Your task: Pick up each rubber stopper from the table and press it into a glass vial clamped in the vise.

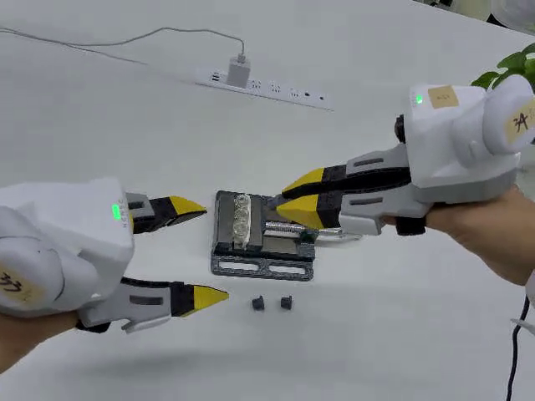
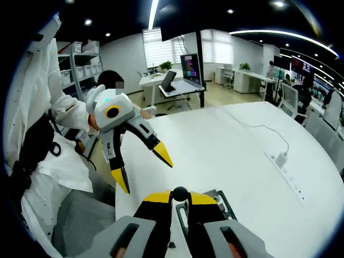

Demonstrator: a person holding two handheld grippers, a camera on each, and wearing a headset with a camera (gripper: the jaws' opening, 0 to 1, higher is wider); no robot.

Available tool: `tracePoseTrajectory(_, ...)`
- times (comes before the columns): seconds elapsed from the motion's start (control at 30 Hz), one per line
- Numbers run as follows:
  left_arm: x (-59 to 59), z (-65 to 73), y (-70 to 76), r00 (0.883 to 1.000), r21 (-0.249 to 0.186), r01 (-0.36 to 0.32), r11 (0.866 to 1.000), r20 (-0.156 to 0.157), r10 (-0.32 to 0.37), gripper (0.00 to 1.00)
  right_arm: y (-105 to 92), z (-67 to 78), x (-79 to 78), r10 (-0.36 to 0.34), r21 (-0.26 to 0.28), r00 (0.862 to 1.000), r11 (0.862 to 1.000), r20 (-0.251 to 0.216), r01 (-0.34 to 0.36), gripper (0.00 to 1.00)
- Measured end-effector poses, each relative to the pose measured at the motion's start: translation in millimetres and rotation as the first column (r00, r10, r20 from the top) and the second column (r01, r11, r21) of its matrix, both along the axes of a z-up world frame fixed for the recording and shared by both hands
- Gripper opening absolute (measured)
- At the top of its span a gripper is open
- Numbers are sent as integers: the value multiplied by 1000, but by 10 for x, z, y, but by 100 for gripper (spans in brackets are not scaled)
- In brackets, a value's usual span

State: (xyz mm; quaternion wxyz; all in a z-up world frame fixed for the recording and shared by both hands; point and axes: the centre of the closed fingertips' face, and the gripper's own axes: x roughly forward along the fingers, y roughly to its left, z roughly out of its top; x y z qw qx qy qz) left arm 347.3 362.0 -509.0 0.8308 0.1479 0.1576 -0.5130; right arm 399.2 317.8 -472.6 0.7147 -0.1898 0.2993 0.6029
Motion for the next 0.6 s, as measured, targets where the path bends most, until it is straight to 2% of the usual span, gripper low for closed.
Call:
tracePoseTrajectory(0.17,-8,-61,24,1000,-15,0,1000,0,0,64,41,-118,156,5,-62,1000,998,-4,-5,6)
tracePoseTrajectory(0.4,-6,-124,61,1000,-53,-6,999,-20,5,75,113,-310,322,17,-146,1000,989,-8,-18,6)
tracePoseTrajectory(0.5,-14,-165,86,999,-68,-11,998,-33,8,80,125,-456,406,32,-194,999,981,-14,-34,6)
tracePoseTrajectory(0.57,-25,-183,94,1000,-75,-9,997,-30,6,83,137,-534,449,39,-217,999,975,-21,-43,6)
tracePoseTrajectory(0.6,-31,-205,103,999,-76,-10,997,-40,7,84,140,-589,474,45,-241,999,969,-19,-48,6)
